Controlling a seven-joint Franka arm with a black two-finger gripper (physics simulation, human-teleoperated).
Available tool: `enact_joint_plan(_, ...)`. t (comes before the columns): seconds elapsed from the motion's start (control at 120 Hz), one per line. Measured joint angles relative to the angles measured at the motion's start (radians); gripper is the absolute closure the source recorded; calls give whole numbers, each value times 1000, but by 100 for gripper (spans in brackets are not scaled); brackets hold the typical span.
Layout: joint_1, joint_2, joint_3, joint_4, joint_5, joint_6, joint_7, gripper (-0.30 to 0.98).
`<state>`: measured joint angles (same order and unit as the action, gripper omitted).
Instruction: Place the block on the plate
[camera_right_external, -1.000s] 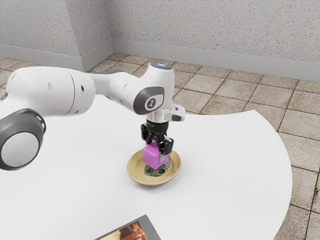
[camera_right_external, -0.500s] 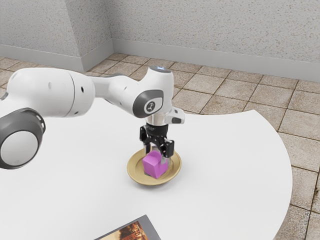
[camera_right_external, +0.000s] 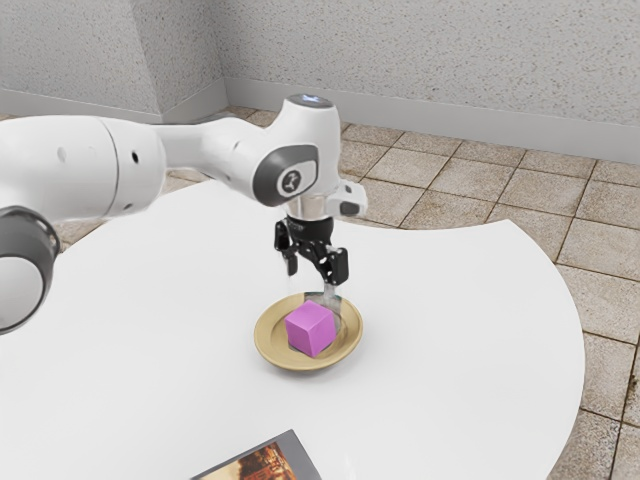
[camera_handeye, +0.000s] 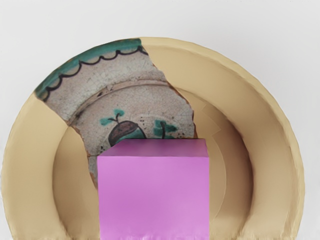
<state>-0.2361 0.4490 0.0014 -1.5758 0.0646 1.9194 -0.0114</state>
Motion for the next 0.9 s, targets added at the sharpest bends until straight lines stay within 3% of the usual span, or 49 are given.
enact_joint_plan(0.6,19,-167,41,11,-2,-155,42,0)
enact_joint_plan(0.9,96,-278,93,15,6,-200,66,0)
